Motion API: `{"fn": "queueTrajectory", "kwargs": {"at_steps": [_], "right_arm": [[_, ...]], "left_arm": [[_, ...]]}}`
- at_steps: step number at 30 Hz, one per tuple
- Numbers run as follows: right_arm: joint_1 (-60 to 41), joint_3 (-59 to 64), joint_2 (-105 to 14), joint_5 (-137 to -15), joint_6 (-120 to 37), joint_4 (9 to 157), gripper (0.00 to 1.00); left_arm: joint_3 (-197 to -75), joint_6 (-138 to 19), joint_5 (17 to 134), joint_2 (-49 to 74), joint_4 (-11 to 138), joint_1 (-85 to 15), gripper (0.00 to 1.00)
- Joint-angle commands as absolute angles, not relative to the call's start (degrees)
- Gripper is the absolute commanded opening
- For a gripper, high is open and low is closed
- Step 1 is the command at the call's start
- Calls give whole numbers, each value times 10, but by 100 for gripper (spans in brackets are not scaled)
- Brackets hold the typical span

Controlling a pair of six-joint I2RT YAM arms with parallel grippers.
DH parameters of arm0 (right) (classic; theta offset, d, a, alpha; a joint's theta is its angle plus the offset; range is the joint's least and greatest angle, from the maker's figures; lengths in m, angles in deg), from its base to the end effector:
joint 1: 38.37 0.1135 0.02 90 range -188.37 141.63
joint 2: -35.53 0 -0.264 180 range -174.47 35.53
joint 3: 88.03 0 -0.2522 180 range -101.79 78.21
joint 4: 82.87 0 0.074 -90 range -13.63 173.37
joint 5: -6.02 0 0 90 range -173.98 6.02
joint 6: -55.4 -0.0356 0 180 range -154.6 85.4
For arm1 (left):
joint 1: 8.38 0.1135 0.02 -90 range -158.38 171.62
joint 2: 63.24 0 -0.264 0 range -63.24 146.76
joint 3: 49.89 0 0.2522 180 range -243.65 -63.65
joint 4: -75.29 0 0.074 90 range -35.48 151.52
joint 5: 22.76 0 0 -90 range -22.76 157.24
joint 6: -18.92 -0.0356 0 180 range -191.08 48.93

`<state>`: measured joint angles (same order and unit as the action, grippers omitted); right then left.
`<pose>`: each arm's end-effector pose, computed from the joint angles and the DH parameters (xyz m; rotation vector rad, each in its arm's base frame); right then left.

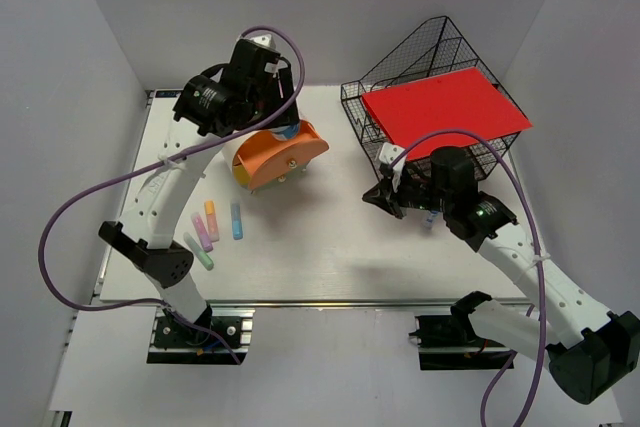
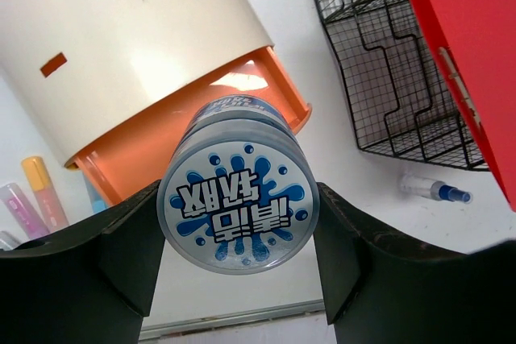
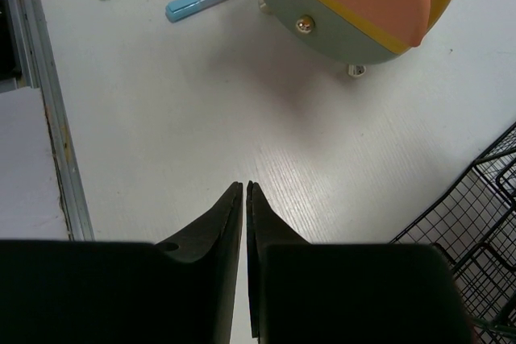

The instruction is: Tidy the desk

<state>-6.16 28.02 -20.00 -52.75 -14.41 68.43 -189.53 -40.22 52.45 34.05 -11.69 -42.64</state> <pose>0.1746 0.1318 0.3319 -1.1653 1.5343 0.6636 0.2672 -0.1710 0.4691 -0.0572 2.3323 -0.2692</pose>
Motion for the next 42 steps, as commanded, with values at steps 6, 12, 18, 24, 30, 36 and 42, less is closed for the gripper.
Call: {"fn": "queueTrajectory", "kwargs": {"at_steps": [6,12,18,24,30,36,42], "right_arm": [[-66,285,-186,-530,-135,705,11],[-66,287,-183,-530,-135,705,11],[-67,289,-179,-530,-135,706,11],[-68,292,-179,-530,-134,707,11],[-69,292,-177,-528,-134,708,11],[-68,293,-176,-530,-134,707,12],[-70,293,-174,-530,-134,708,11]], "left_arm": [[-1869,-406,505,340,-128,-427,0],[-1871,-409,497,356,-129,-427,0],[-1869,-411,476,371,-134,-427,0],[-1869,-411,467,363,-126,-427,0],[-1870,-414,472,369,-129,-421,0],[-1858,-415,464,371,-122,-421,0],[-1877,-416,453,376,-123,-416,0]]}}
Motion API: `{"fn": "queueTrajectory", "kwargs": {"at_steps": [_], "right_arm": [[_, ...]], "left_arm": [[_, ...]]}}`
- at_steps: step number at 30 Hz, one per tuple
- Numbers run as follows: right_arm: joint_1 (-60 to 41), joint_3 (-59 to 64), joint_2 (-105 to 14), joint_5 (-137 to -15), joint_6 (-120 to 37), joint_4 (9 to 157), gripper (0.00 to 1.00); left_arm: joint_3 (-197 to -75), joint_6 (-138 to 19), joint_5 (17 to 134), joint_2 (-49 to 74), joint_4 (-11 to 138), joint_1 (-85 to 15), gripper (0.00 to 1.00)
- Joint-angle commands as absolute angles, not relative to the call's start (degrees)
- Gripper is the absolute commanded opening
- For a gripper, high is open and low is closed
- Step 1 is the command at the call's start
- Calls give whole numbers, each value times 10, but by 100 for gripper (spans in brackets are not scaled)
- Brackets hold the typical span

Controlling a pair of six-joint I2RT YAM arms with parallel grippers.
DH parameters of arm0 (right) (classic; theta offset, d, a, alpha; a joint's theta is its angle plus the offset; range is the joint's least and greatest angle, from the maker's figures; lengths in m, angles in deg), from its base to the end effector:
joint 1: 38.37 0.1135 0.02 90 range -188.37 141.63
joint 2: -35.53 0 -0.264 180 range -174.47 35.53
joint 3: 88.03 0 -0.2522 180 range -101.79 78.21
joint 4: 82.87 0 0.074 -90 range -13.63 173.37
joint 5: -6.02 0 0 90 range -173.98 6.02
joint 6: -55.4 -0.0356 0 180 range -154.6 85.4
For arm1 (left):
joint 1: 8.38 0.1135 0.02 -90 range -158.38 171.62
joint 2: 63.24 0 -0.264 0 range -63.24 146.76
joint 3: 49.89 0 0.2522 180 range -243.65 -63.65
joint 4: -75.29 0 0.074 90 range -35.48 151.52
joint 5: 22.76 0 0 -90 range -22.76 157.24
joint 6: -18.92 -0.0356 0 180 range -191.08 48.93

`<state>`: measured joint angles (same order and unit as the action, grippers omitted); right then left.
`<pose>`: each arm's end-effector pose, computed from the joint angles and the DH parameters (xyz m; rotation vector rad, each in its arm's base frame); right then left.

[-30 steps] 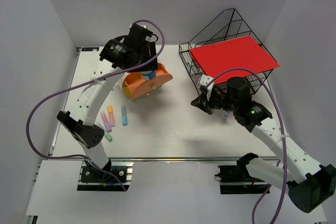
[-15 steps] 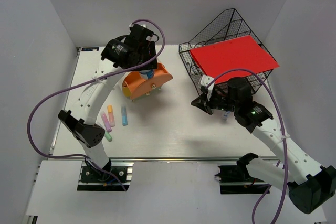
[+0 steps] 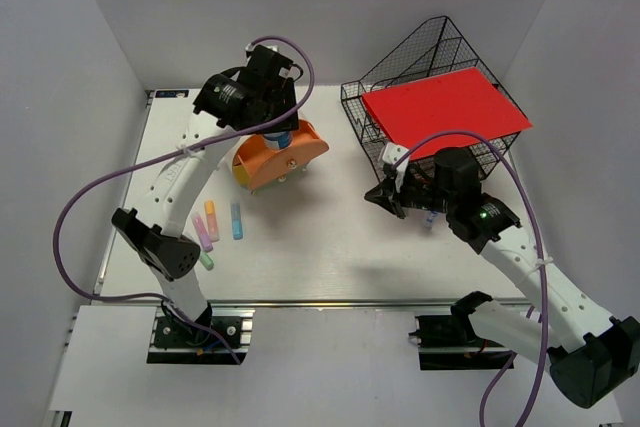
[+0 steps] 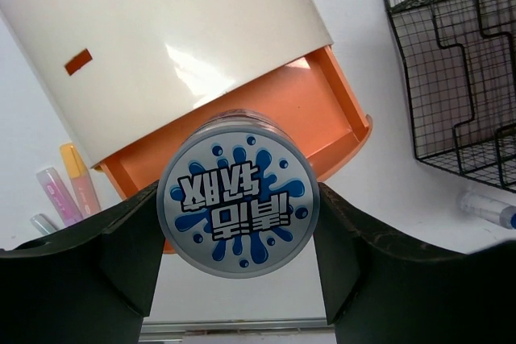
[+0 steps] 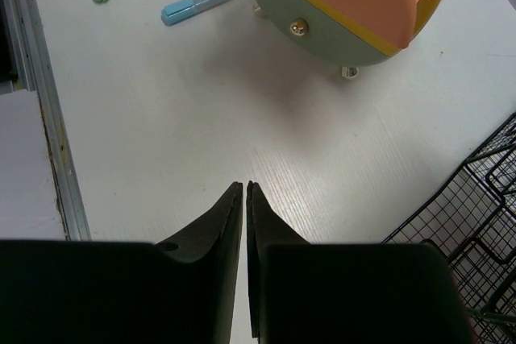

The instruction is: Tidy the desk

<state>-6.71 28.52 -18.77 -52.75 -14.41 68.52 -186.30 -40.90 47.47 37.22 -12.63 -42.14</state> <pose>0.1720 0.1277 0.3332 -1.1537 1.5251 0.6543 0.2880 -0.1780 0.4365 -0.0692 2.4064 -0.0832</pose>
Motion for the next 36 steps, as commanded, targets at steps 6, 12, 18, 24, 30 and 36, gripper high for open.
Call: {"fn": "queueTrajectory", "kwargs": {"at_steps": [6,12,18,24,30,36], "right_arm": [[-70,294,-172,-530,-134,708,11],[-71,295,-170,-530,-133,709,11],[-71,296,-168,-530,-133,710,12],[-71,297,-169,-530,-133,709,11],[-73,297,-168,-530,-133,710,11],[-73,297,-168,-530,-133,710,11]], "left_arm": [[-1877,-415,445,378,-119,-416,0],[-1863,-414,454,384,-113,-416,0],[-1837,-415,451,380,-105,-416,0],[-1815,-414,456,378,-98,-416,0],[-1804,-412,459,377,-93,-416,11],[-1804,-412,460,378,-84,-416,16]]}}
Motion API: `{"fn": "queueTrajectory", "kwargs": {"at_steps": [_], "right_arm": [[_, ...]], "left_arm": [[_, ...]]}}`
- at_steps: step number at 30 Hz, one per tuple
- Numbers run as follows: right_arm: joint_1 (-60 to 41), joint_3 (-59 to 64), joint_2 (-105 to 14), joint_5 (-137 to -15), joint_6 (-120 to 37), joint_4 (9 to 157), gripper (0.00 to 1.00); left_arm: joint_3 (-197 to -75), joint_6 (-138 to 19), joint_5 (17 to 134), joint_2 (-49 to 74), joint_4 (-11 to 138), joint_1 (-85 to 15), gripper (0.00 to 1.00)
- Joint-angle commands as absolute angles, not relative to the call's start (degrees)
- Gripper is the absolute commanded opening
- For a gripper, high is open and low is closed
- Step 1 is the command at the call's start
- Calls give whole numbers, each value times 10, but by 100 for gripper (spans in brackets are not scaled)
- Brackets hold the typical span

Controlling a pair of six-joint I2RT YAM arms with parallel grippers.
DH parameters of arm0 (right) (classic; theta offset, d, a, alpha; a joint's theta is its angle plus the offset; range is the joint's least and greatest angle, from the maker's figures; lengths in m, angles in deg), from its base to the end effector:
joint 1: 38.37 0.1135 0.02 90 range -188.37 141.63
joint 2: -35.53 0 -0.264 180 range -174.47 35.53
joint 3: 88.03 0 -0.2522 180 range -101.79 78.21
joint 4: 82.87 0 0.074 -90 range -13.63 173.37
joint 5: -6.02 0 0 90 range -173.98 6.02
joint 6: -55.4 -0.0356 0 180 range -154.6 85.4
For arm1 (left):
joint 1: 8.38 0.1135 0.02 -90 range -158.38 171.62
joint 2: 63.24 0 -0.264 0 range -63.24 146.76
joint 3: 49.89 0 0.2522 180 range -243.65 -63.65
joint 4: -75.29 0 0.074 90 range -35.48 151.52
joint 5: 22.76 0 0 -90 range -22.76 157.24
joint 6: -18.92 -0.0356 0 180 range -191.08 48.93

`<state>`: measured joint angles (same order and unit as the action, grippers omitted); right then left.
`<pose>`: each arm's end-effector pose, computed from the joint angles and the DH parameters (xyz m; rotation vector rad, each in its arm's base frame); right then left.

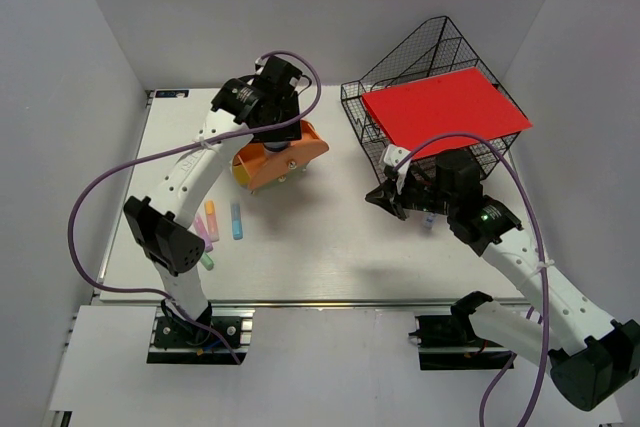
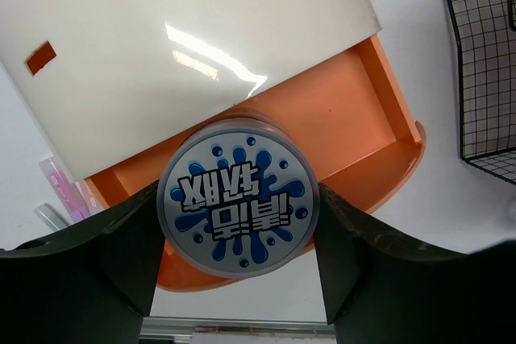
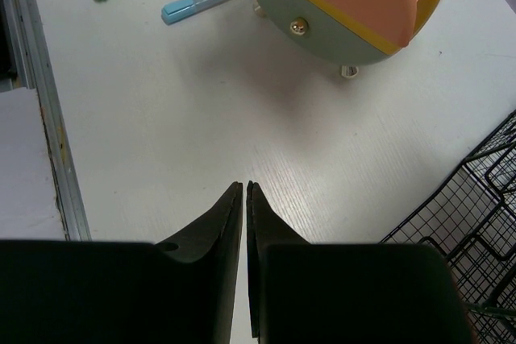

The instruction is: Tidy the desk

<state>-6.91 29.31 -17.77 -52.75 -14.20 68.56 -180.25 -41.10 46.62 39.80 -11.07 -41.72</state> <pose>0.1692 0.1252 0.3318 -1.1522 1.5201 0.6486 0.3067 -0.1867 0.3944 -0.0526 2.5020 0.0237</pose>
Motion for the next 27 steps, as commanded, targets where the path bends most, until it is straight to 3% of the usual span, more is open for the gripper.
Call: {"fn": "queueTrajectory", "kwargs": {"at_steps": [1,10,13,14,17,26,27], "right_arm": [[-73,298,-168,-530,-133,710,11],[-74,298,-168,-529,-133,710,11],[-75,299,-167,-529,-133,710,11],[-73,299,-167,-529,-133,710,11],[-73,299,-168,-529,-133,710,11],[-75,299,-168,-529,-134,710,11],[-74,299,-168,-529,-134,710,11]], "left_arm": [[-1805,-412,461,377,-83,-416,16],[-1806,-412,462,384,-83,-416,20],[-1806,-411,462,383,-84,-416,33],[-1806,-411,461,383,-84,-416,45],[-1811,-411,461,383,-88,-416,59],[-1822,-410,466,383,-91,-421,68],[-1826,-410,465,384,-93,-421,75]]}}
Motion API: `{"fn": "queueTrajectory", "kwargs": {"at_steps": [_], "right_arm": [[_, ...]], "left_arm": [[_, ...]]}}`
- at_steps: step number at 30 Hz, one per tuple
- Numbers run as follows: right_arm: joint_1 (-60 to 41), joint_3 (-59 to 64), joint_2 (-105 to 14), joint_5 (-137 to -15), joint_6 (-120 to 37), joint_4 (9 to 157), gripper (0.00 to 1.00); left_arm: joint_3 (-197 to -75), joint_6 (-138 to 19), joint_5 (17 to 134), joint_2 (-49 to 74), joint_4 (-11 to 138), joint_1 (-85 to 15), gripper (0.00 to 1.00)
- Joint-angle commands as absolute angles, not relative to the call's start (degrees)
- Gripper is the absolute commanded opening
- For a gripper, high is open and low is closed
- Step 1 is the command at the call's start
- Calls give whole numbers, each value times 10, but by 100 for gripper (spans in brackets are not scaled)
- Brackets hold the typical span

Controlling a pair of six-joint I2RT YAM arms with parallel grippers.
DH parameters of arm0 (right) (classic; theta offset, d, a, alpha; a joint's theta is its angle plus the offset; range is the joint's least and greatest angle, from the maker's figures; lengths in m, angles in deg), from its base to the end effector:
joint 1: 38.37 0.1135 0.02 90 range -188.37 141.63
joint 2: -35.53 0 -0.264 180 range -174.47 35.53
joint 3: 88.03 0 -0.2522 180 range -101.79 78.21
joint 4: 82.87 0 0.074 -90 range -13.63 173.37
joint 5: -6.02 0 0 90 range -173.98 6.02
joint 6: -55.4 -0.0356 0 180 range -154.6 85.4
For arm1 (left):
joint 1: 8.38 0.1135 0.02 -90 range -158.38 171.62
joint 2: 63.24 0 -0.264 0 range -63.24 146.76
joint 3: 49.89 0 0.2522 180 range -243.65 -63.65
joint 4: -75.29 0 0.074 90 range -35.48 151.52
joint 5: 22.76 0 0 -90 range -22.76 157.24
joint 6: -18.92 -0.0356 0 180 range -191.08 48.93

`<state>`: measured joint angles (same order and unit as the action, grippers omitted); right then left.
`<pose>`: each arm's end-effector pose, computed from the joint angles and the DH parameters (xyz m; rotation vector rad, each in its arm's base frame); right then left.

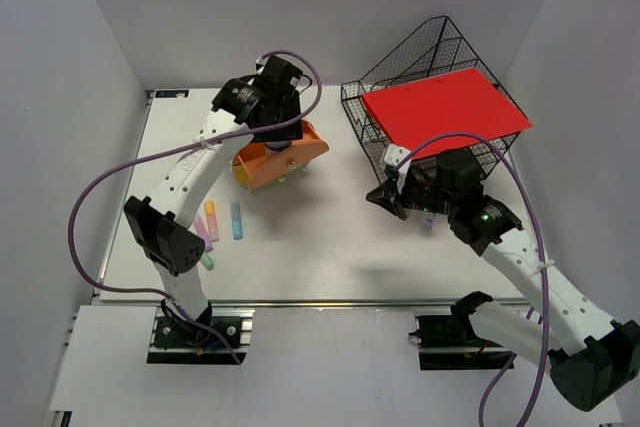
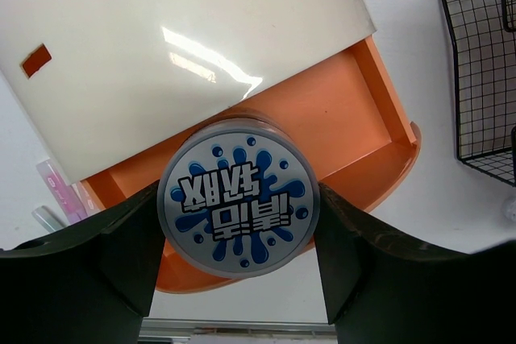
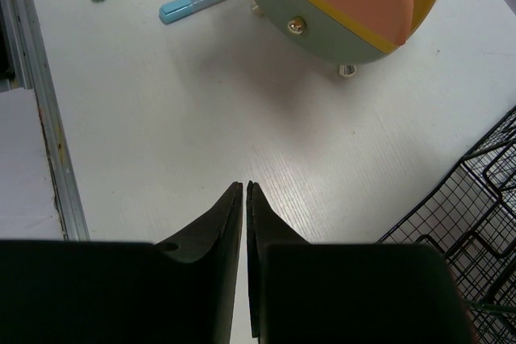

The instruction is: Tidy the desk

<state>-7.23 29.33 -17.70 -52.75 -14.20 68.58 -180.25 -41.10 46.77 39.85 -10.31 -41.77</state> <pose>0.1697 0.1241 0.3320 -1.1473 1.5217 0.6446 0.3077 -0.1879 0.3948 -0.0534 2.4931 0.0116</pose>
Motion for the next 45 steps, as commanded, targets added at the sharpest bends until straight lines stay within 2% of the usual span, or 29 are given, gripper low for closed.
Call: {"fn": "queueTrajectory", "kwargs": {"at_steps": [1,6,7,23,25,28,29,31,32,33,36,37,39,41,43,45], "right_arm": [[-76,300,-167,-529,-134,711,11],[-75,300,-167,-528,-134,712,11],[-76,300,-166,-528,-134,710,11],[-77,301,-169,-527,-132,712,11],[-75,301,-169,-524,-128,711,13],[-77,301,-169,-509,-111,703,21],[-76,301,-169,-488,-91,700,26],[-73,296,-170,-453,-54,685,27],[-72,293,-175,-420,-11,665,24],[-72,287,-179,-404,10,655,22],[-59,270,-205,-345,124,595,11],[-56,259,-212,-341,147,583,9],[-37,245,-238,-358,184,567,7],[-28,216,-267,-391,198,553,3],[-3,184,-295,-417,202,547,0],[10,168,-308,-430,194,546,0]], "left_arm": [[-1828,-410,466,384,-93,-421,77],[-1830,-410,466,380,-94,-421,79],[-1831,-409,466,380,-95,-421,90],[-1886,-404,449,358,-108,-427,97],[-1894,-406,445,348,-102,-427,97],[-1888,-409,457,317,-76,-427,96],[-1868,-410,464,292,-66,-427,93],[-1834,-412,479,258,-40,-420,87],[-1810,-413,506,238,-7,-420,83],[-1764,-414,511,196,10,-420,65],[-1692,-415,526,127,50,-420,32],[-1680,-416,527,116,57,-420,15],[-1649,-420,540,89,62,-420,8],[-1630,-423,545,75,68,-420,5],[-1606,-429,547,54,76,-420,5],[-1594,-435,544,40,82,-420,9]]}}
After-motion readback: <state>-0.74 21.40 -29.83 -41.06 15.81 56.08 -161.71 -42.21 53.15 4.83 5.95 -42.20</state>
